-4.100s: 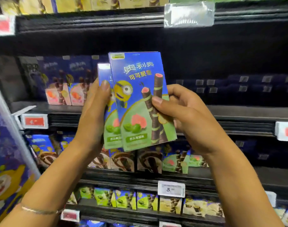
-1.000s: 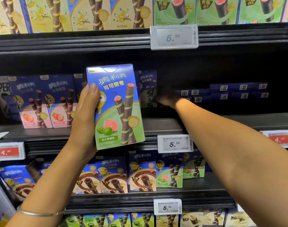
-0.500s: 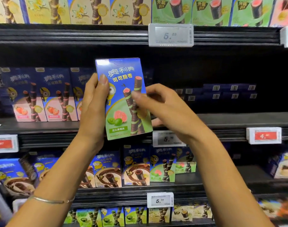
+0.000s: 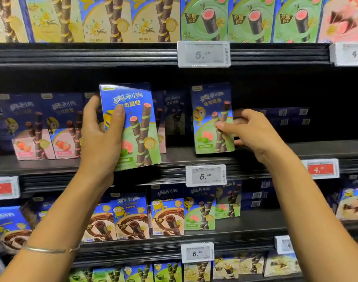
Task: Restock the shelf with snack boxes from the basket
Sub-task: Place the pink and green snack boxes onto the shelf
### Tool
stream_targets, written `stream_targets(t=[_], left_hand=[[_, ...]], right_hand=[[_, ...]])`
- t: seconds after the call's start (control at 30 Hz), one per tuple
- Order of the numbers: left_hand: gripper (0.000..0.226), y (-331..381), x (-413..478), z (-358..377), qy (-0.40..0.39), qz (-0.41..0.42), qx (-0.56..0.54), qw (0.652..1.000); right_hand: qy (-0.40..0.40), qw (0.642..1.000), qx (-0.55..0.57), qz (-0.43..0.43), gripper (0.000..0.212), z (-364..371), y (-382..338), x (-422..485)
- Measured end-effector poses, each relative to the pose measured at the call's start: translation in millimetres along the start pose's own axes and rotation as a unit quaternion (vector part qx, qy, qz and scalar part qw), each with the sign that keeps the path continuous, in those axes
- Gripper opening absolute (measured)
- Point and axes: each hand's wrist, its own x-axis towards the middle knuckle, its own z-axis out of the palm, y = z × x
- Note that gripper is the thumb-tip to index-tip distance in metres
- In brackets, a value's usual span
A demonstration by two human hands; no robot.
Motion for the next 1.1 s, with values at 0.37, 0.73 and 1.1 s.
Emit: stream_targets(t=[0.37, 0.73, 1.1], left_hand=[[0.052, -0.5, 0.6, 6.3, -0.005, -0.02, -0.002, 1.0], [0.069, 1.9, -6.4, 4.5, -0.014, -0.029, -0.001, 0.999], [0.062, 2.1, -4.9, 2.3, -0.01, -0.028, 0.004, 1.0]], right_hand=[[0.026, 0.956, -0.291, 0.016, 0.041, 30.4, 31.8, 120.9], [-0.005, 0.912, -0.407, -0.043, 0.035, 50.1, 41.1, 154.7], [-0.007, 0.933, -0.357, -0.05, 0.035, 56.9, 49.1, 163.4]])
